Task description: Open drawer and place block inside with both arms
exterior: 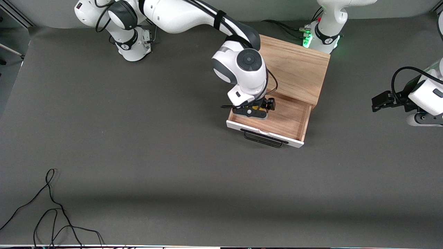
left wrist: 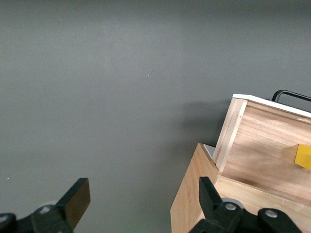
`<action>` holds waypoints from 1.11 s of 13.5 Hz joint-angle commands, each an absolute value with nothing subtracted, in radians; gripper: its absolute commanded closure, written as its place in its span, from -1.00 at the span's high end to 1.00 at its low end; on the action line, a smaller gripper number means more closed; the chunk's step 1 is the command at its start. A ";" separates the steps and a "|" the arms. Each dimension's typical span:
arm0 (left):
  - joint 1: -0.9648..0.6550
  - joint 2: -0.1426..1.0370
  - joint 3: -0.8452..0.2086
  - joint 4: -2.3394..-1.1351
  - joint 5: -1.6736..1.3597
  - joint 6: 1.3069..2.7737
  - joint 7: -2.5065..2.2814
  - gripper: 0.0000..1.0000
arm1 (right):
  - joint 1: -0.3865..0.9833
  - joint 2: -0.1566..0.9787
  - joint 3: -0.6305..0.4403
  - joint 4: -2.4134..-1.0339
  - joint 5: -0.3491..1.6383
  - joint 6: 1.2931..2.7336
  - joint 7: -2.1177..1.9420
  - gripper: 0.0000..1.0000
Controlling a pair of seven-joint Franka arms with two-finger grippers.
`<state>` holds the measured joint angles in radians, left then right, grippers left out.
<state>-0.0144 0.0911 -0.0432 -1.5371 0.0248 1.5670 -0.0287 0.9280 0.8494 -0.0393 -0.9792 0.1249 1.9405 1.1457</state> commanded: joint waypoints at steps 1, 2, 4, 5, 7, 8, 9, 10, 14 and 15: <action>-0.012 0.089 -0.043 -1.537 0.037 1.577 -0.014 1.00 | 0.890 0.735 -0.043 -0.991 0.120 1.847 1.157 1.00; -0.012 0.089 -0.044 -1.537 0.037 1.577 -0.014 1.00 | 0.858 0.694 -0.038 -0.994 0.121 1.839 1.138 1.00; -0.012 0.089 -0.043 -1.537 0.037 1.577 -0.014 1.00 | 0.810 0.634 -0.037 -1.009 0.123 1.824 1.067 1.00; -0.012 0.089 -0.044 -1.537 0.037 1.577 -0.014 1.00 | 0.786 0.612 -0.038 -1.011 0.124 1.797 1.028 1.00; -0.012 0.089 -0.044 -1.537 0.037 1.577 -0.014 1.00 | 0.727 0.577 -0.038 -1.011 0.129 1.723 0.939 1.00; -0.012 0.089 -0.044 -1.537 0.037 1.577 -0.014 1.00 | 0.691 0.559 -0.038 -1.017 0.130 1.679 0.889 1.00; -0.012 0.089 -0.044 -1.537 0.037 1.577 -0.014 1.00 | 0.651 0.534 -0.038 -1.034 0.133 1.643 0.823 1.00; -0.012 0.089 -0.043 -1.537 0.037 1.577 -0.014 1.00 | 0.605 0.496 -0.038 -1.076 0.133 1.623 0.740 1.00; -0.012 0.091 -0.044 -1.537 0.037 1.577 -0.014 1.00 | 0.402 0.338 -0.035 -1.306 0.133 1.618 0.465 1.00; -0.012 0.091 -0.044 -1.537 0.038 1.577 -0.014 1.00 | 0.367 0.296 -0.034 -1.365 0.133 1.618 0.436 1.00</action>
<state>-0.0143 0.0919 -0.0426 -1.5371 0.0254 1.5671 -0.0287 0.4252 0.4261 -0.0491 -1.1861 0.1246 1.6047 0.5134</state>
